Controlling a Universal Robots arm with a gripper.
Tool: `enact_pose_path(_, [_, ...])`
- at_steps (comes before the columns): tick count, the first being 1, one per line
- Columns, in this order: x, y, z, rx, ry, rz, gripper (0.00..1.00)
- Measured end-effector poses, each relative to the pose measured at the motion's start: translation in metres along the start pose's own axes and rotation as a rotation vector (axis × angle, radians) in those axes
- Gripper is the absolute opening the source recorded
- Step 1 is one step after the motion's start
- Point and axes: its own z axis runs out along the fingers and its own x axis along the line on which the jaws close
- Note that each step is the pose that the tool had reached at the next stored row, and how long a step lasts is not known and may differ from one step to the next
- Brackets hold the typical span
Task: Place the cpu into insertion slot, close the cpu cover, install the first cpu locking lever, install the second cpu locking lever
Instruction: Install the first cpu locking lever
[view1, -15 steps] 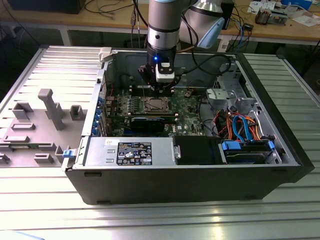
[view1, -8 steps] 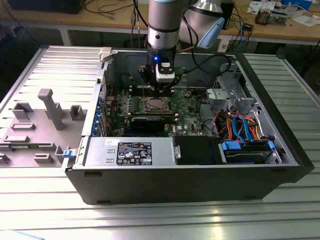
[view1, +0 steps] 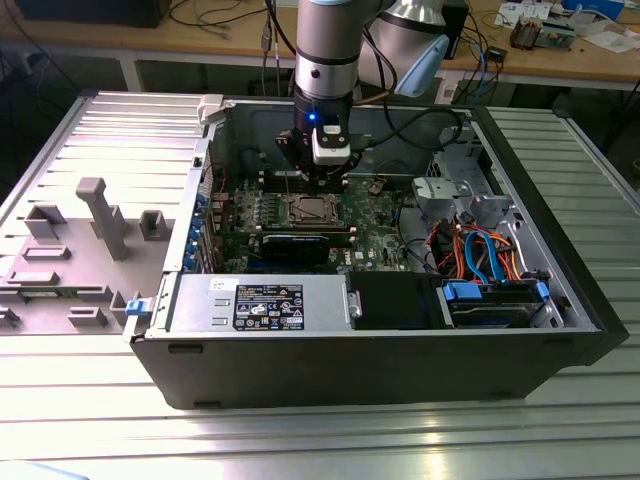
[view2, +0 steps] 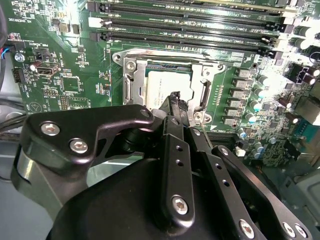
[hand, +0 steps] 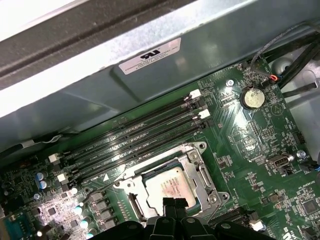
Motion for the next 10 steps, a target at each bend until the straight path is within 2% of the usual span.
enact_pose_path(10, [0.0, 0.0, 0.0, 0.0002, -0.0001, -0.014, 0.11])
